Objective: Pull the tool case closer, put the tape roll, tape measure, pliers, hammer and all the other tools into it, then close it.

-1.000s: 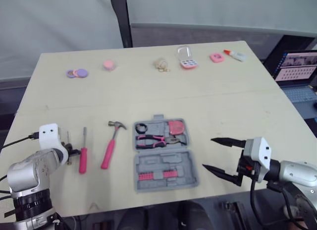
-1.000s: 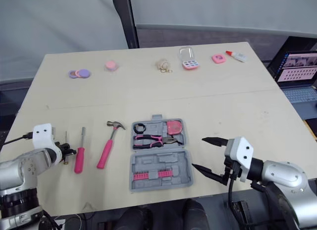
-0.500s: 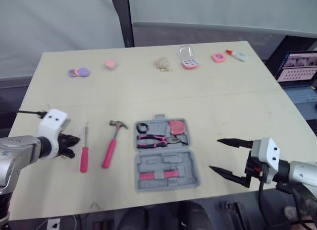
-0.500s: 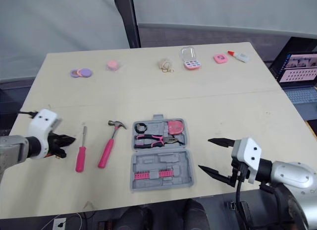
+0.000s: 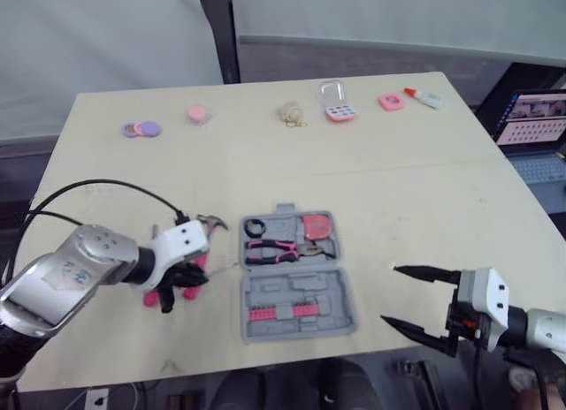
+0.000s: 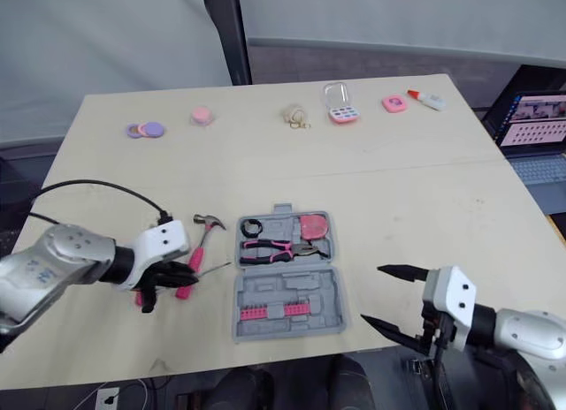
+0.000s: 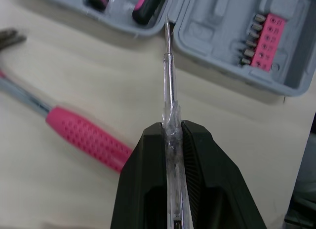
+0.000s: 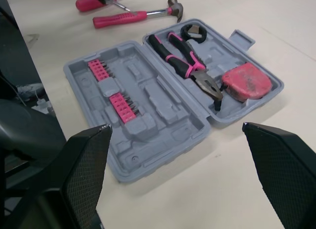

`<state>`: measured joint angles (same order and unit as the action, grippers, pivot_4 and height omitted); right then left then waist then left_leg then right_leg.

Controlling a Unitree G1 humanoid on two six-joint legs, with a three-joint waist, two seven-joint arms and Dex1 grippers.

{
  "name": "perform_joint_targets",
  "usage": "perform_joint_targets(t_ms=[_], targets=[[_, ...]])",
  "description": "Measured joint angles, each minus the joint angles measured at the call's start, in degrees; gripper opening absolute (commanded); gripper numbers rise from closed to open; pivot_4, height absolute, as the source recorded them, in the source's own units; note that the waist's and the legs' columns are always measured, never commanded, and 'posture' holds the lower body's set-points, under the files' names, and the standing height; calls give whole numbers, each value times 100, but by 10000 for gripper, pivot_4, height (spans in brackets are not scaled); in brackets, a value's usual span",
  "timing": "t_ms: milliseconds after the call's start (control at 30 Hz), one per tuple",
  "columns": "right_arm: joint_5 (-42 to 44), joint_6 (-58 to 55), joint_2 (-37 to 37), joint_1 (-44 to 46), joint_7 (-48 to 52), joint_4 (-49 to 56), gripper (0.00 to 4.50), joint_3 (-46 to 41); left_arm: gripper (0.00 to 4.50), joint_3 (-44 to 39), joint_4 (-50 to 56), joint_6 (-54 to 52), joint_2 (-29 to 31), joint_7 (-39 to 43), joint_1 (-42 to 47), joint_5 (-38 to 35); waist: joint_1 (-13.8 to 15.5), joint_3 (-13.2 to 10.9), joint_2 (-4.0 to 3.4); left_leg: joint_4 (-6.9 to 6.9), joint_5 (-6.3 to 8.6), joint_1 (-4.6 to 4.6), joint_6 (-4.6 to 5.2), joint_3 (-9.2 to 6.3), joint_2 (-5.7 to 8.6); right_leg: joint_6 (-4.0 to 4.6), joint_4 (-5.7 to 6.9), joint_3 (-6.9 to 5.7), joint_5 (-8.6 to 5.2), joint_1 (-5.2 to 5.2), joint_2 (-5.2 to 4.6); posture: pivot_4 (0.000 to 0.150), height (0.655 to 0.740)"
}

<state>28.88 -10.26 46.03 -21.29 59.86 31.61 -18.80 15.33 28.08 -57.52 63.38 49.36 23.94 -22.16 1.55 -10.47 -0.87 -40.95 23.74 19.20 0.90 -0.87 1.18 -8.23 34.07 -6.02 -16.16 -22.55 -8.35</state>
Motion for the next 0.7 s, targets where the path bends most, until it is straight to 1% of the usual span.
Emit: perform_joint_targets(t_ms=[133,300,433,533,700], targets=[[-37,30,-2,-12,-3,17,45000,-2,801,772,-229,-137,-551,65,830,314,2,-1,2,-2,-1,2,3,5,2,-2,0,-2,1,2,3,1500,7400],[-163,124,40,-50,66,-16,45000,3,801,1501,-400,-424,-937,342,1558,511,-1,-1,3,-2,-2,2,5,7,1,-3,0,-2,1,2,3,1500,7400],[-271,231,69,-83,122,-33,45000,6,801,1959,-423,-625,-1414,398,1863,613,10,-4,7,-8,-3,6,7,3,1,-4,0,-1,2,3,3,1500,7400],[-364,304,82,-84,174,-63,45000,10,801,2146,-472,-750,-1766,393,2090,664,13,-4,8,-9,-4,7,7,-1,1,-5,1,0,2,3,3,1500,7400],[-557,479,110,-55,237,-232,45000,38,801,2462,-869,-793,-2138,292,2362,903,1,-4,8,-8,-4,6,8,0,1,-5,1,-1,2,2,4,1500,7400]])
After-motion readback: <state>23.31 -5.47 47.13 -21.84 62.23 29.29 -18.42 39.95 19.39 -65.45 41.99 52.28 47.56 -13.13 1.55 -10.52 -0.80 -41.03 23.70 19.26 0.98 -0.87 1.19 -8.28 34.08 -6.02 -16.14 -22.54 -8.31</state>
